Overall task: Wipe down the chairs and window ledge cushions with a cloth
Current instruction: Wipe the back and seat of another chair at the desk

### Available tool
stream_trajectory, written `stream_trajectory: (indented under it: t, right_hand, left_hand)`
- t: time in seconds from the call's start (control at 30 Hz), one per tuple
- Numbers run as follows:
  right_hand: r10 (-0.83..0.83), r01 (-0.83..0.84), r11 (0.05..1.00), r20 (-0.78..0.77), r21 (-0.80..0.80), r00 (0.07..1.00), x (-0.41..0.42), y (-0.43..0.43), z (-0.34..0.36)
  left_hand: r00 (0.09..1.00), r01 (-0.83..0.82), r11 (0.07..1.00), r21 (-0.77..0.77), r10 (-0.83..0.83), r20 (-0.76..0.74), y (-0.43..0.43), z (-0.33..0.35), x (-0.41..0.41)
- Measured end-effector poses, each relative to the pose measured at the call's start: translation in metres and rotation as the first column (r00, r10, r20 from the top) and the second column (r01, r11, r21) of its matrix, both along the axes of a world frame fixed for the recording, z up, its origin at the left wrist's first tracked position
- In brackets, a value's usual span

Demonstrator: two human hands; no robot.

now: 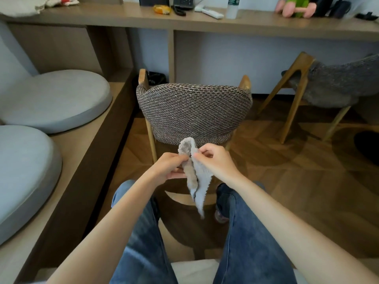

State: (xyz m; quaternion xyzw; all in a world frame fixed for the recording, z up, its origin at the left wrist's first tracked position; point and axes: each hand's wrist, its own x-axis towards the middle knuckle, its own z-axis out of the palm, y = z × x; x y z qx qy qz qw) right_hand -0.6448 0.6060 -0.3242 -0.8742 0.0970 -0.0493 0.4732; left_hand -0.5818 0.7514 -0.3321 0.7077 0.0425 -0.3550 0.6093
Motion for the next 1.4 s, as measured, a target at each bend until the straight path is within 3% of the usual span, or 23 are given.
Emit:
stream_trajectory:
  t: [0.17, 0.27, 0.4, 0.53, 0.67, 0.9, 1.13, 1.3, 1.4]
  right_hand:
    - [-0.010, 0.009, 0.997, 0.022, 0.074, 1.000, -0.012, 0.006, -0.013]
    - [-0.022, 0.024, 0.999, 0.101, -0.026, 0.995, -0.018, 0.001, -0.014]
    - [-0.077, 0.111, 0.983, 0.222, -0.148, 0.972, -0.017, -0.009, -0.006]
    - [0.018, -0.001, 0.992, 0.134, -0.123, 0.991, -0.014, -0.001, -0.004]
    - [-0.120, 0.152, 0.983, 0.264, -0.102, 0.957, -0.016, 0.006, -0.008]
    - [-0.037, 0.024, 0.989, 0.087, 0.145, 0.996, -0.018, 0.006, -0.006]
    - [0.220, -0.199, 0.922, -0.027, 0.333, 0.975, -0.030, -0.008, 0.001]
    - [0.030, -0.039, 0.998, 0.175, 0.045, 0.984, -0.033, 0.000, -0.002]
    - [-0.055, 0.041, 0.997, 0.227, 0.064, 0.972, -0.030, -0.008, 0.007]
  left_hand:
    - [0.970, -0.137, 0.977, -0.163, 0.100, -0.220, 0.000, 0.006, 0.000]
    - [0.941, -0.218, 0.960, -0.175, 0.160, -0.297, 0.005, 0.006, 0.002]
    - [0.945, -0.186, 0.971, -0.148, 0.135, -0.299, 0.012, 0.007, 0.006]
    - [0.955, -0.150, 0.980, -0.134, 0.108, -0.277, 0.010, 0.008, 0.005]
    - [0.944, -0.131, 0.979, -0.158, 0.074, -0.322, 0.008, 0.008, 0.003]
    - [0.943, -0.135, 0.973, -0.190, 0.067, -0.327, 0.008, 0.010, 0.000]
    - [0.906, -0.274, 0.926, -0.260, 0.157, -0.394, 0.009, 0.010, 0.002]
    - [0.880, -0.243, 0.878, -0.413, 0.020, -0.475, 0.009, 0.017, -0.003]
    - [0.954, -0.111, 0.897, -0.428, -0.025, -0.300, 0.019, 0.017, -0.002]
